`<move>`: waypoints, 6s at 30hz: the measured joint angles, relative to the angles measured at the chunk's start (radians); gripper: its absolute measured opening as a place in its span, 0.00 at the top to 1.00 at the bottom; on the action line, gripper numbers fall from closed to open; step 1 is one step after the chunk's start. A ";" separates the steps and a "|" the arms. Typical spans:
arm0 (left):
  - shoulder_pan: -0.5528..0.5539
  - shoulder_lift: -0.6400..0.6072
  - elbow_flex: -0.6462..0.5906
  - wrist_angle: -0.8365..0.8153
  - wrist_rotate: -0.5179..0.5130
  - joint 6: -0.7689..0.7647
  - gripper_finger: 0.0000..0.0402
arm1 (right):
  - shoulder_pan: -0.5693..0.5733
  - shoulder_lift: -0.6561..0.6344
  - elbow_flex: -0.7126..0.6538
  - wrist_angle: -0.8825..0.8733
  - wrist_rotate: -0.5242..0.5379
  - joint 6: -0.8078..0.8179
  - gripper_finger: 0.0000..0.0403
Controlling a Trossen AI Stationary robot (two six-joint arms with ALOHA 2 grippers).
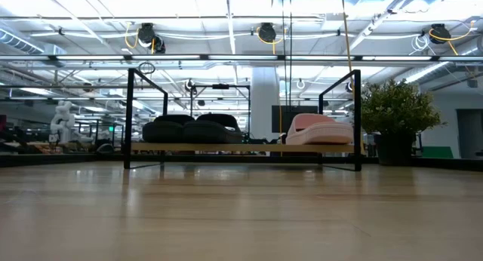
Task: Pick and place slides into the shelf
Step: Put the pink slide on the shelf
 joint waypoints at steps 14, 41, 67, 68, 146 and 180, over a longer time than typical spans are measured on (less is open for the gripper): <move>-0.170 -0.012 0.116 -0.046 -0.019 -0.054 0.47 | -0.012 -0.003 0.002 0.002 -0.066 0.006 1.00; 0.040 -0.010 0.667 -1.314 0.809 -1.067 0.47 | -0.012 -0.003 0.002 -0.029 -0.069 -0.029 1.00; 0.275 0.004 0.668 -1.655 1.046 -1.710 0.47 | -0.012 -0.002 0.002 -0.067 -0.097 -0.081 1.00; 0.284 0.003 0.668 -1.655 1.064 -1.724 0.47 | -0.012 -0.002 0.002 -0.067 -0.097 -0.081 1.00; 0.637 0.017 0.664 -1.913 1.508 -1.829 1.00 | -0.011 -0.003 0.003 -0.213 -0.087 -0.283 0.93; 0.698 -0.054 0.667 -2.226 1.927 -1.670 1.00 | 0.061 -0.230 0.000 -0.593 -0.525 -0.467 0.91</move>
